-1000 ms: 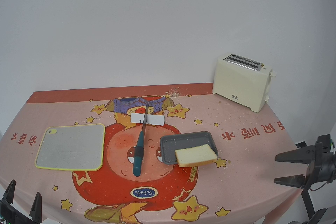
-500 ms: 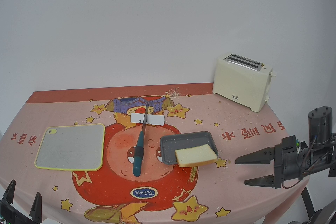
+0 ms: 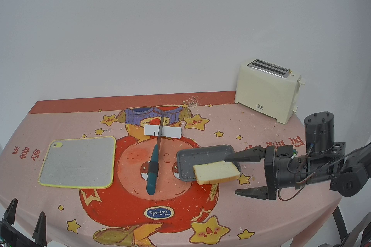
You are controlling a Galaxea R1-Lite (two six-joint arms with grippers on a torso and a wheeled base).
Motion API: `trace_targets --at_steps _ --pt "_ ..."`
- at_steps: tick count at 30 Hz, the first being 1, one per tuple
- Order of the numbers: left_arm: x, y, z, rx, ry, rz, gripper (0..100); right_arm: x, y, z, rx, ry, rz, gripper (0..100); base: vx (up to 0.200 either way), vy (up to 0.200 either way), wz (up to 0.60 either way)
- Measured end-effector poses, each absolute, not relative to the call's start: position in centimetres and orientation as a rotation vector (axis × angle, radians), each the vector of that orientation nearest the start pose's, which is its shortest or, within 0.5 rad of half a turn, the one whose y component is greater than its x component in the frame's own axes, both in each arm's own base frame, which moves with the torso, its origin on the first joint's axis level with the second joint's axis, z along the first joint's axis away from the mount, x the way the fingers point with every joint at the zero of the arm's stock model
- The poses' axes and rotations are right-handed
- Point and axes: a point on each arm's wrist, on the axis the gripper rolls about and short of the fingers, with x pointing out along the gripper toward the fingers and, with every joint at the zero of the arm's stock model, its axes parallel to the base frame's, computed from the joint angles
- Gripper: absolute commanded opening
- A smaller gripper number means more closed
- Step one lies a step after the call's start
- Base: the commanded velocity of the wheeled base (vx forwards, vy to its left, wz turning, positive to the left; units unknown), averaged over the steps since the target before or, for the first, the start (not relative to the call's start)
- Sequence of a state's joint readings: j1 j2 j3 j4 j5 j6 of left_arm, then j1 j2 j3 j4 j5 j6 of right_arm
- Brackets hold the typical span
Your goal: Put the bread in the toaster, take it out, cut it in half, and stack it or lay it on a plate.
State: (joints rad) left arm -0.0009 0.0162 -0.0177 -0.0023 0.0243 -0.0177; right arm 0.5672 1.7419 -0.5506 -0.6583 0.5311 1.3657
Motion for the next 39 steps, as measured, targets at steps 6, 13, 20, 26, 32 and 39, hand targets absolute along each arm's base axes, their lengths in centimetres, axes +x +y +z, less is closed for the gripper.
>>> trace_targets --at_steps 6,13,20,26,32,39 --pt "-2.3 0.1 8.1 -0.017 -0.004 0.023 100 23.6 16.3 10.4 1.18 1.193 0.49 100 0.0 0.0 0.0" --pt "-2.3 0.1 8.1 -0.018 -0.004 0.023 100 24.6 16.6 9.7 1.178 1.16 0.425 100 0.0 0.0 0.0" --pt "-2.3 0.1 8.1 -0.018 -0.004 0.024 100 25.3 17.0 9.3 1.175 1.143 0.399 100 0.0 0.0 0.0" --pt "-2.3 0.1 8.1 -0.018 -0.004 0.023 100 25.8 17.3 9.2 1.176 1.14 0.399 100 0.0 0.0 0.0" --pt "-2.3 0.1 8.1 -0.018 -0.004 0.023 100 25.8 17.4 9.0 1.173 1.146 0.396 100 0.0 0.0 0.0" --pt "-2.3 0.1 8.1 -0.018 -0.004 0.023 100 25.7 17.8 8.4 1.157 1.168 0.384 0 0.0 0.0 0.0"
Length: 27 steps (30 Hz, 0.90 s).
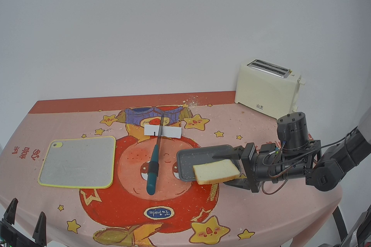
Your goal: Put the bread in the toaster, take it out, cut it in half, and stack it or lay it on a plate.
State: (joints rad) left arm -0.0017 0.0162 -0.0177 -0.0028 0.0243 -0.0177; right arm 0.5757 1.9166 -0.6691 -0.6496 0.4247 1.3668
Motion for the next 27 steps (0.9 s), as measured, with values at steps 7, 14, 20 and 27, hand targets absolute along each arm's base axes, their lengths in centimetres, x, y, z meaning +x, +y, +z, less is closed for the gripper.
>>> trace_targets --at_steps 7,14,20,27 --pt "-2.3 0.1 8.1 -0.018 -0.004 0.023 100 24.9 18.1 7.1 1.078 1.24 0.317 0 0.0 0.0 0.0" --pt "-2.3 0.1 8.1 -0.018 -0.004 0.023 100 24.6 18.5 7.1 1.039 1.226 0.301 0 0.0 0.0 0.0" --pt "-2.3 0.1 8.1 -0.018 -0.004 0.023 100 24.4 18.3 8.7 1.051 1.186 0.343 0 0.0 0.0 0.0" --pt "-2.3 0.1 8.1 -0.018 -0.004 0.023 100 23.8 17.6 13.6 1.055 1.034 0.483 0 0.0 0.0 0.0"
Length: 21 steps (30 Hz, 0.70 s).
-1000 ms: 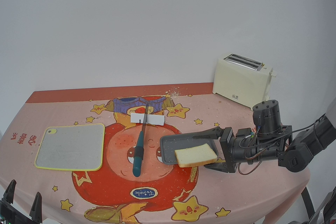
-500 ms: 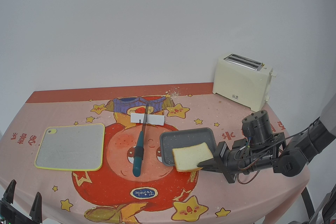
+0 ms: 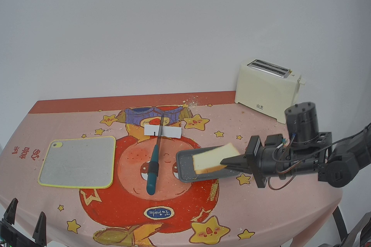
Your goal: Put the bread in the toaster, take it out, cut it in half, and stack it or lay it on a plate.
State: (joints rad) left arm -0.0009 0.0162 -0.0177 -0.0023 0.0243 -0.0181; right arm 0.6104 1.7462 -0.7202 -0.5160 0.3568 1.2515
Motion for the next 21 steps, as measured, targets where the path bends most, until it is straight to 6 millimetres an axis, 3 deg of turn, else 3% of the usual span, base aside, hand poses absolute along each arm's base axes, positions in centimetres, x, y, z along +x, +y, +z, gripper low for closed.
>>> trace_targets --at_steps 5,13,21 --pt "-2.3 0.1 8.1 -0.018 -0.004 0.023 100 23.4 16.2 16.6 0.86 0.878 0.586 0 0.0 0.0 0.0" --pt "-2.3 0.1 8.1 -0.018 -0.004 0.023 100 23.6 13.0 19.6 0.508 0.629 0.642 0 0.0 0.0 0.0" --pt "-2.3 0.1 8.1 -0.018 -0.004 0.023 100 22.8 9.8 20.1 0.118 0.454 0.667 0 0.0 0.0 0.0"
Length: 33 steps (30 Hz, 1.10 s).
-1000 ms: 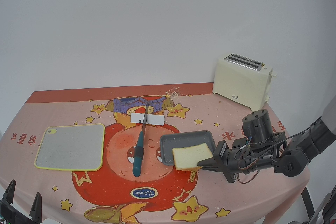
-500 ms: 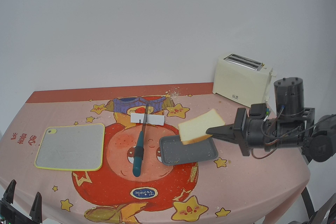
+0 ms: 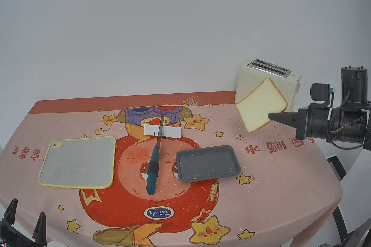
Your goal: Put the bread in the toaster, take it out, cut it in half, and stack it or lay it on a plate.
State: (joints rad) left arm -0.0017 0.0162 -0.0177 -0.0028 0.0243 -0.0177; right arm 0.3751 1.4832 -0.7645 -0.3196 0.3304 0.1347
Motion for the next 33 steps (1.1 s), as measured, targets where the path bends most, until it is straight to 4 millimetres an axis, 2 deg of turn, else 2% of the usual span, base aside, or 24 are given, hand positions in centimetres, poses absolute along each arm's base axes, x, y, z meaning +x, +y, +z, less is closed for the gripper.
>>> trace_targets --at_steps 4,8,18,26,29,33 --pt "-2.3 0.1 8.1 -0.018 -0.004 0.023 100 22.1 8.8 20.3 0.002 0.402 0.703 0 0.0 0.0 0.0" --pt "-2.3 0.1 8.1 -0.018 -0.004 0.023 100 21.7 8.7 20.9 -0.067 0.358 0.739 0 0.0 0.0 0.0" --pt "-2.3 0.1 8.1 -0.018 -0.004 0.022 100 21.9 9.2 24.7 -0.098 0.329 0.79 0 0.0 0.0 0.0" --pt "-2.3 0.1 8.1 -0.018 -0.004 0.023 100 24.8 7.8 29.2 -0.197 0.25 0.734 0 0.0 0.0 0.0" --pt "-2.3 0.1 8.1 -0.018 -0.004 0.023 100 26.9 6.6 29.9 -0.255 0.244 0.696 0 0.0 0.0 0.0" --pt "-2.3 0.1 8.1 -0.018 -0.004 0.023 100 29.9 5.0 29.8 -0.314 0.256 0.648 0 0.0 0.0 0.0"
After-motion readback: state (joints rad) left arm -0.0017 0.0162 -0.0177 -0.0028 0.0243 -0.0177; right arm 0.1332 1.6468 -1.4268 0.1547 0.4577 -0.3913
